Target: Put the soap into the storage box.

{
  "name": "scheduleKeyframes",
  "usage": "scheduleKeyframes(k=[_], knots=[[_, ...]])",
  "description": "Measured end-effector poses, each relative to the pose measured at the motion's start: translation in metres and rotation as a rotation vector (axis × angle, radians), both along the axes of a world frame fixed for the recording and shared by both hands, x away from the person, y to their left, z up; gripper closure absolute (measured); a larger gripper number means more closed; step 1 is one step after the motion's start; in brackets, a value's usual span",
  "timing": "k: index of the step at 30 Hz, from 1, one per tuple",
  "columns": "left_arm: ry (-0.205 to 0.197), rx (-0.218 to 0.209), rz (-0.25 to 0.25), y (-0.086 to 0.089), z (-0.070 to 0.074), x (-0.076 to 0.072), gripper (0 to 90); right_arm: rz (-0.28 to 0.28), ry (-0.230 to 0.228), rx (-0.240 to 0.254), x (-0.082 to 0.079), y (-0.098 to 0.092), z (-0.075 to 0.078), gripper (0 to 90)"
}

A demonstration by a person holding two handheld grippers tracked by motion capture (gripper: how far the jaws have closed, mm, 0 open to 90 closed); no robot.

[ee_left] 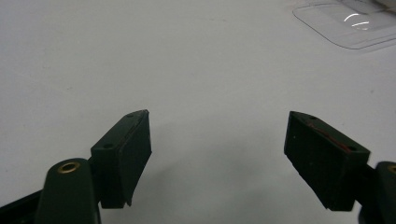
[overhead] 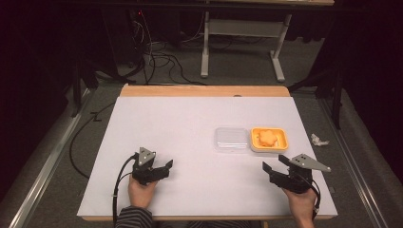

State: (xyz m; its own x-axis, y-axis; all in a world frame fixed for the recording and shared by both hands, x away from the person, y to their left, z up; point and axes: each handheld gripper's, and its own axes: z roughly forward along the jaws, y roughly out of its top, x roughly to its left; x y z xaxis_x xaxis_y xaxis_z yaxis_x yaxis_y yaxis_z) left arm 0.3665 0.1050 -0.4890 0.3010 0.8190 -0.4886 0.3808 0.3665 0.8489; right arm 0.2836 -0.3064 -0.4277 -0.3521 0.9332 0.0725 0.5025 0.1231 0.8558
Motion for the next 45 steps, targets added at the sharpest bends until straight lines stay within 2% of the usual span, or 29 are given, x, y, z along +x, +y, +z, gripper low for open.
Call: scheduleKeyframes(k=[10, 12, 14, 29, 31, 39, 45], knots=[[-0.002, -0.008, 0.003, 0.0, 0.0, 0.0, 23.4, 0.041, 0.002, -0.006, 0.008, 0.013, -0.003, 29.9], [-0.006, 0.002, 0.001, 0.0, 0.0, 0.0, 23.3, 0.042, 0.002, 0.001, 0.009, 0.013, -0.004, 30.2], [-0.003, -0.012, 0.004, -0.001, 0.0, 0.0, 23.2, 0.05, 0.013, -0.005, 0.012, 0.017, -0.006, 30.4], [-0.013, -0.005, -0.001, 0.0, 0.0, -0.001, 22.3, 0.075, 0.042, -0.01, 0.03, 0.032, -0.019, 32.3], [-0.018, -0.007, -0.005, 0.0, 0.001, -0.002, 21.9, 0.075, 0.043, -0.028, 0.032, 0.034, -0.021, 32.6], [-0.017, -0.005, -0.005, -0.001, 0.001, -0.002, 21.9, 0.08, 0.077, -0.031, 0.041, 0.037, -0.032, 32.7], [-0.017, -0.002, -0.004, -0.001, 0.0, -0.002, 21.9, 0.076, 0.093, -0.066, 0.045, 0.039, -0.038, 32.8]])
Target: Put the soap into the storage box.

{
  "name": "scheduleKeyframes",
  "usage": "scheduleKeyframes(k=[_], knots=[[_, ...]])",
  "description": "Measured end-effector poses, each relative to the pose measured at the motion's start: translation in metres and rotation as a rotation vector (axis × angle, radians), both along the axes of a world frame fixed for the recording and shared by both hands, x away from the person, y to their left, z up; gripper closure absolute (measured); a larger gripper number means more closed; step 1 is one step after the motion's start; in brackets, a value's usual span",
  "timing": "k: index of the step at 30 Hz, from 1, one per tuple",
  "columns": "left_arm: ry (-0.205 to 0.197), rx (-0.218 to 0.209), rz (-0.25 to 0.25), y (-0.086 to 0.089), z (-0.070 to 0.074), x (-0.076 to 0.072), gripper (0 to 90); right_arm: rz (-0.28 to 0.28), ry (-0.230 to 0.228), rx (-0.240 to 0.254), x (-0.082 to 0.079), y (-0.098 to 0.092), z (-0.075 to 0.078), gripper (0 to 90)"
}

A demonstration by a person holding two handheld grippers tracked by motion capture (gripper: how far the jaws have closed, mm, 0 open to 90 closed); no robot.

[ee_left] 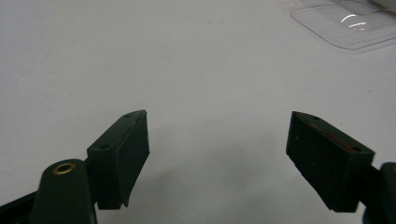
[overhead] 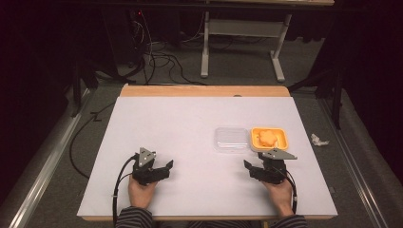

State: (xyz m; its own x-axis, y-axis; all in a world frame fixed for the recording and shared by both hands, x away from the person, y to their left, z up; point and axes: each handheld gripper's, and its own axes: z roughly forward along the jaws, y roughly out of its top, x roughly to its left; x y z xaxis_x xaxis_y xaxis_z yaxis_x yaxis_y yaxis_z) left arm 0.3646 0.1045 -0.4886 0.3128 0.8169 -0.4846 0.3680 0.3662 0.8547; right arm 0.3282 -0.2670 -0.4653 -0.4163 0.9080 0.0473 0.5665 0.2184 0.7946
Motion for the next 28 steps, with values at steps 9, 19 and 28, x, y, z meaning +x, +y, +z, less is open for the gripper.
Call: scheduleKeyframes(k=[9, 19, 28], knots=[[0.0, 0.004, -0.001, 0.0, 0.0, 0.0, 21.9, -0.007, -0.001, 0.001, 0.003, 0.003, -0.009, 32.8], [-0.002, 0.002, 0.002, 0.0, 0.0, 0.0, 21.6, 0.008, -0.038, -0.034, -0.001, 0.009, -0.013, 32.8], [-0.005, 0.004, 0.002, -0.001, 0.0, -0.001, 21.2, 0.011, -0.043, -0.054, -0.002, 0.01, -0.013, 32.0]])
